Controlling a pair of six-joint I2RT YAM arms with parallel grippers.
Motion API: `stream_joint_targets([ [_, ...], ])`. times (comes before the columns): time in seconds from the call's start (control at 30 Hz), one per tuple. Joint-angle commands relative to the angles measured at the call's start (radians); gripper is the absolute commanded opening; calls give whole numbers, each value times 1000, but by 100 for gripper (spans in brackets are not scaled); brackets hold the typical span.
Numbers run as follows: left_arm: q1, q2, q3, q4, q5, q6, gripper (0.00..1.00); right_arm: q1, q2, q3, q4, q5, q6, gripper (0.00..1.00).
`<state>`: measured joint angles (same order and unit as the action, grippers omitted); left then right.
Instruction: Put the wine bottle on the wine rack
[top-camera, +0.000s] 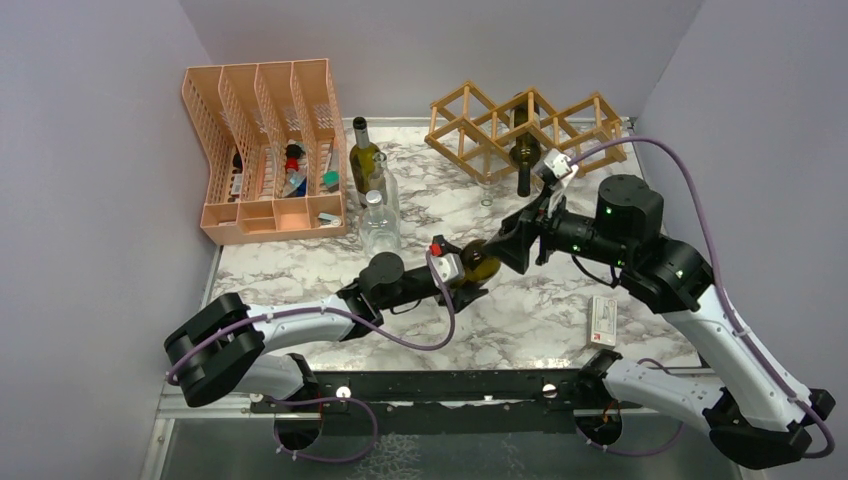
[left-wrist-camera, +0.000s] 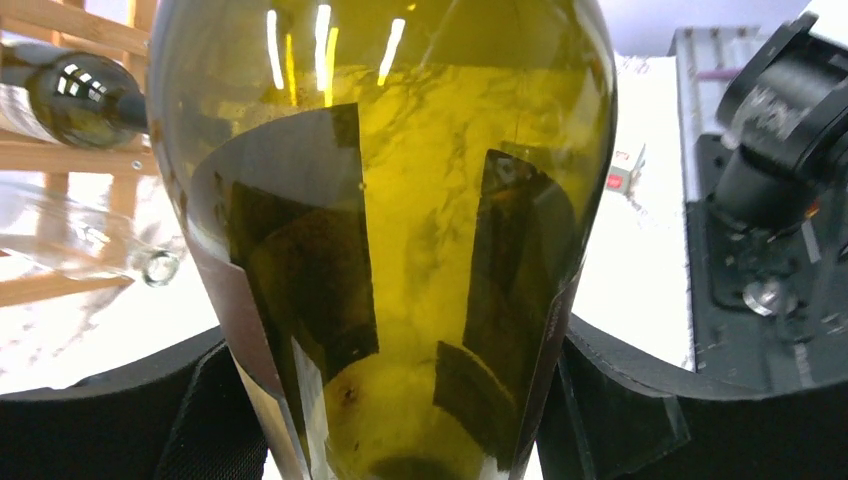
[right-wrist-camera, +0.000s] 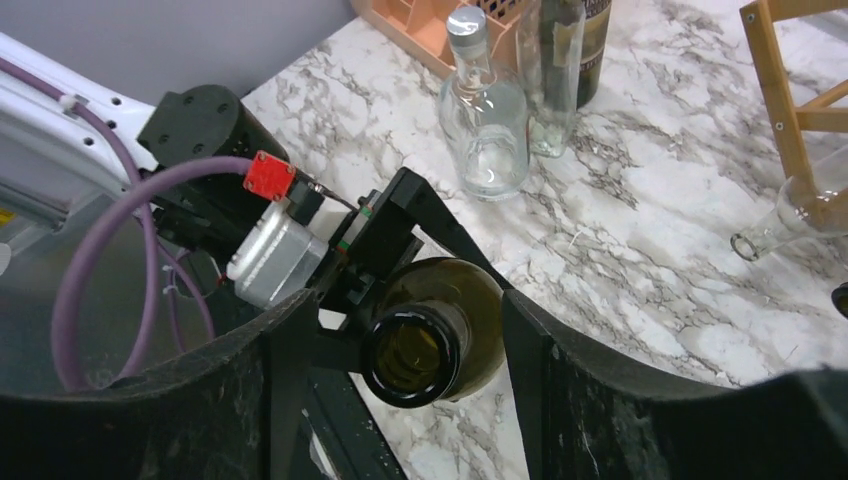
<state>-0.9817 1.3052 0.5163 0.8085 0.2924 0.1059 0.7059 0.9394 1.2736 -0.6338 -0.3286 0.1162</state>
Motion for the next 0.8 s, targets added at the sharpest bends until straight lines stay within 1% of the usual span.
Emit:
stream_joint_targets([
  [0.0,6,-39,35,66,40,248,0,4,-45,65,-16,-3,24,72],
  [0.17,6,-32,103,23,9,511,0,4,-66,119,-66,70,40,74],
  [0.3,6,-10,180,-18,13,745,0,4,-75,149,-125,135,53,74],
  [0.53,6,52,331,-119,-14,1161,0,4,-92,164,-255,197,76,74],
  [0.67,11,86,423,-233,-36,1402,0,4,-106,156,-333,233,91,74],
  [0.77,26,91,478,-326,-33,1529,0,3,-116,140,-381,267,103,74],
])
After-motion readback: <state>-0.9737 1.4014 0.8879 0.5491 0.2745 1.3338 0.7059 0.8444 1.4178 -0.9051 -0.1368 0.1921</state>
